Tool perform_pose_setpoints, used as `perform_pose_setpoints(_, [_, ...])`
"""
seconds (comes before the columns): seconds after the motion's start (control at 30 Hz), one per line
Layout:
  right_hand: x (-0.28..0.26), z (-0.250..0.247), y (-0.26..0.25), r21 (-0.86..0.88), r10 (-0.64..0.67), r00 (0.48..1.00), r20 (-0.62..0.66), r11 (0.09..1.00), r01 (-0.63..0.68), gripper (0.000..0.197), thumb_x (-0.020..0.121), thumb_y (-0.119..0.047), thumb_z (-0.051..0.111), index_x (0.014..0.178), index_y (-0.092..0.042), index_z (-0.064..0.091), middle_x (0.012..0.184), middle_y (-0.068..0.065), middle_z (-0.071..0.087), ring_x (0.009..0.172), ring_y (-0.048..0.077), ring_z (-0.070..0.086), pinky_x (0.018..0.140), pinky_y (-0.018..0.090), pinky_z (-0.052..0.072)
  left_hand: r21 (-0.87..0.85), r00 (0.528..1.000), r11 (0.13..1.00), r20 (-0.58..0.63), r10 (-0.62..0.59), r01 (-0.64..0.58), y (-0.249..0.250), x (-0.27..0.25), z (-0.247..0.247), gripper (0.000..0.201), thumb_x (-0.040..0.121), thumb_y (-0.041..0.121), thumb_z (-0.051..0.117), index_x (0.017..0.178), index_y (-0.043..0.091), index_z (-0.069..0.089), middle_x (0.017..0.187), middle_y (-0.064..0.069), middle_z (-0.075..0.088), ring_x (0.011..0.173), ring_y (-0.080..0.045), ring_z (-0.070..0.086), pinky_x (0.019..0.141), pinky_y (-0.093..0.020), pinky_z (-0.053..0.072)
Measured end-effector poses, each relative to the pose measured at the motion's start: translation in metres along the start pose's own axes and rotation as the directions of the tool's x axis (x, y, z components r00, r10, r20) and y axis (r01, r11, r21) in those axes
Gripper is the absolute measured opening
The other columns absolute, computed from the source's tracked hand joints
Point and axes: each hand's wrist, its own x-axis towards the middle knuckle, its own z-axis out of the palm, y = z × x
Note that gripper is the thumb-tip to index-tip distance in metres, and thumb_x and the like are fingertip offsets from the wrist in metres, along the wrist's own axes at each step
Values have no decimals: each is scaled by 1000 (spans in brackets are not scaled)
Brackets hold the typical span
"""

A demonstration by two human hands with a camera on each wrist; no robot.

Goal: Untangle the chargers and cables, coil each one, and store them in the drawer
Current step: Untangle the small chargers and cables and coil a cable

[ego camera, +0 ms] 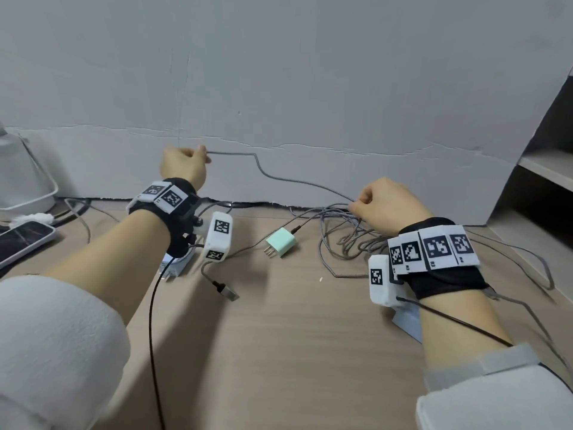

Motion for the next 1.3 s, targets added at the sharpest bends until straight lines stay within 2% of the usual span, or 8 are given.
perform_pose_setpoints(0.17, [1, 3, -6, 34, -46, 997, -62, 998, 48, 24, 97, -26, 59, 76, -17, 67, 76, 5, 70, 92, 27, 62, 81, 36, 51, 349, 977, 936, 185, -108, 38, 4, -4, 13, 39, 91, 8, 53, 128, 10, 65, 132, -15, 61, 123, -35, 56, 107, -38, 43])
perform_pose_setpoints(0.23, [0, 3, -10, 31, -44, 993, -105, 998, 47, 23, 97, -27, 59, 77, -19, 67, 76, 4, 69, 92, 27, 63, 84, 37, 53, 342, 971, 922, 212, 111, -180, 21, -21, 21, 53, 88, 1, 50, 139, 12, 58, 145, -16, 49, 135, -34, 46, 115, -35, 34])
perform_pose_setpoints(0.33, [-2, 2, -16, 21, -72, 985, -158, 997, 76, 19, 97, -26, 59, 85, -19, 71, 82, 7, 70, 96, 28, 61, 85, 38, 53, 67, 716, 773, 435, 546, -630, 62, -65, 31, 48, 86, -7, 49, 126, 13, 67, 135, -7, 58, 127, -21, 52, 106, -20, 33])
perform_pose_setpoints(0.43, [-4, 0, -23, 32, -109, 974, -197, 993, 118, 19, 97, -28, 59, 86, -19, 72, 81, 5, 67, 91, 28, 59, 79, 35, 50, -4, 419, 601, 713, 562, -799, 89, -101, 42, 37, 91, 5, 50, 119, 15, 71, 124, -4, 65, 117, -19, 56, 102, -28, 41])
perform_pose_setpoints(0.57, [-4, -3, -23, 43, -139, 969, -203, 988, 150, 21, 97, -24, 58, 78, -18, 65, 78, 6, 65, 83, 28, 55, 70, 32, 40, 4, 383, 578, 753, 535, -816, 96, -110, 53, 26, 103, 28, 49, 109, 13, 70, 89, -2, 65, 83, -19, 57, 78, -34, 48])
perform_pose_setpoints(0.8, [-7, -6, -15, 55, -86, 993, -78, 994, 90, 12, 89, -23, 70, 85, -15, 76, 83, 3, 71, 89, 21, 60, 77, 27, 41, -293, 613, 731, 404, 679, -616, 101, -89, 30, 22, 91, 36, 72, 78, 21, 64, 61, 10, 39, 57, -5, 33, 56, -23, 28])
perform_pose_setpoints(1.03, [-7, -6, -8, 2, -57, 997, 54, 998, 57, 15, 92, -28, 70, 89, -14, 75, 82, 4, 70, 84, 22, 61, 74, 26, 39, -551, 959, 808, 49, 278, -206, 99, -42, 1, 32, 92, 31, 71, 69, 19, 52, 58, 6, 42, 54, -15, 39, 55, -26, 35])
perform_pose_setpoints(1.3, [-2, -5, 1, -4, -29, 999, 31, 1000, 29, 20, 96, -26, 63, 86, -11, 71, 80, 9, 71, 83, 28, 65, 77, 34, 51, -423, 986, 905, -123, -117, 55, 54, -7, -4, 27, 88, 26, 63, 67, 18, 48, 59, 4, 39, 56, -17, 38, 60, -26, 35])
